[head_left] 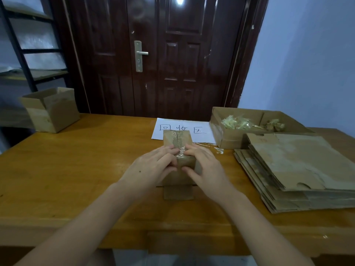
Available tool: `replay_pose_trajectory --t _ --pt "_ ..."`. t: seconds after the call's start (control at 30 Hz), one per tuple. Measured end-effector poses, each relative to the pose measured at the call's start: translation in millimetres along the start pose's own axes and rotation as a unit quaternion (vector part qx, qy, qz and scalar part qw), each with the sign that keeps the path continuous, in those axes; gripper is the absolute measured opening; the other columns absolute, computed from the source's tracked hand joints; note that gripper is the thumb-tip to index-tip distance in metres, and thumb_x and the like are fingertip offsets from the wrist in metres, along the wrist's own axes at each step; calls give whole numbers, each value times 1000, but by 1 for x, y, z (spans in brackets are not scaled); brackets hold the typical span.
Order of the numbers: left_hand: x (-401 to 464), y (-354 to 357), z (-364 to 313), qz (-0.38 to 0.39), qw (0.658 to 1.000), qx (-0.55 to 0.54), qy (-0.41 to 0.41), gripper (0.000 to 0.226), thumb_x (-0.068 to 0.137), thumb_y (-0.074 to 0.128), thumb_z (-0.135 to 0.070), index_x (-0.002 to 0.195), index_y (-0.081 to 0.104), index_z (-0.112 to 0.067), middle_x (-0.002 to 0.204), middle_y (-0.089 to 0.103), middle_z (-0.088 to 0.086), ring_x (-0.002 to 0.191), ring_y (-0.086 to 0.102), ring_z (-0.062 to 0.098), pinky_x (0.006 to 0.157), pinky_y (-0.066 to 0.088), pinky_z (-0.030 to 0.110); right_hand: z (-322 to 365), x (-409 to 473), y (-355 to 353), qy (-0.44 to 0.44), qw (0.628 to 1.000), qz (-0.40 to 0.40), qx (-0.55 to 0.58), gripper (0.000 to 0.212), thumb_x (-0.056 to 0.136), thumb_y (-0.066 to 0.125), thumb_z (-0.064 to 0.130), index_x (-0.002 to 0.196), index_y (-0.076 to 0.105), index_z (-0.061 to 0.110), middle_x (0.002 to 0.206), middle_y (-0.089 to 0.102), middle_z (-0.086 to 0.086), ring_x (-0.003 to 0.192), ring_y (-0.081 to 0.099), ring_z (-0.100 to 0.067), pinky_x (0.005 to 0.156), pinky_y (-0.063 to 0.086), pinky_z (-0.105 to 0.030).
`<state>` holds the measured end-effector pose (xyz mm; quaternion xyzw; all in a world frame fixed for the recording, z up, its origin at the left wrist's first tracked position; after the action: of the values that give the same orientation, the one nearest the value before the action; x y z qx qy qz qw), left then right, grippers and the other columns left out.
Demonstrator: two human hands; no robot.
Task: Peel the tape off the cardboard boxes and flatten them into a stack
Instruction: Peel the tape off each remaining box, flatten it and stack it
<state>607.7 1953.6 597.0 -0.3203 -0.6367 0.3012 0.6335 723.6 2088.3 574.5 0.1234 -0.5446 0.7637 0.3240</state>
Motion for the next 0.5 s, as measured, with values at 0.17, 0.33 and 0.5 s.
replay_pose_trajectory --t 0.17,0.33,0.5 --pt "0 1 2 -12 1000 4 27 7 91 76 -14 97 74 -11 131 69 8 129 62 24 102 56 44 -5 0 0 -2 1000 -16 25 44 89 76 31 131 60 28 146 53 16 144 35 1 116 31 -23" --pt "0 5 -2 -67 997 20 29 14 96 63 -18 93 73 -10 126 72 10 124 65 26 97 58 45 -4 -4 0 -3 999 -24 38 45 90 75 30 133 59 27 148 53 13 145 35 -1 117 35 -29" --pt "0 9 -3 -85 996 27 18 32 105 44 -23 91 70 -12 123 73 9 123 66 24 106 49 36 4 -4 -3 -32 999 -39 -3 46 91 73 31 134 56 29 151 50 11 150 27 -2 118 31 -28"
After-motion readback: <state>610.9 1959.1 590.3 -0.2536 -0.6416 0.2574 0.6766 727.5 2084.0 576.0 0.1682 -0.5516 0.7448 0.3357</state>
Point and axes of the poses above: each hand's wrist, its own x-axis towards the middle knuckle, its own y-axis out of the palm, z = x × y, the point moved 5 cm from there along x, towards the middle knuckle
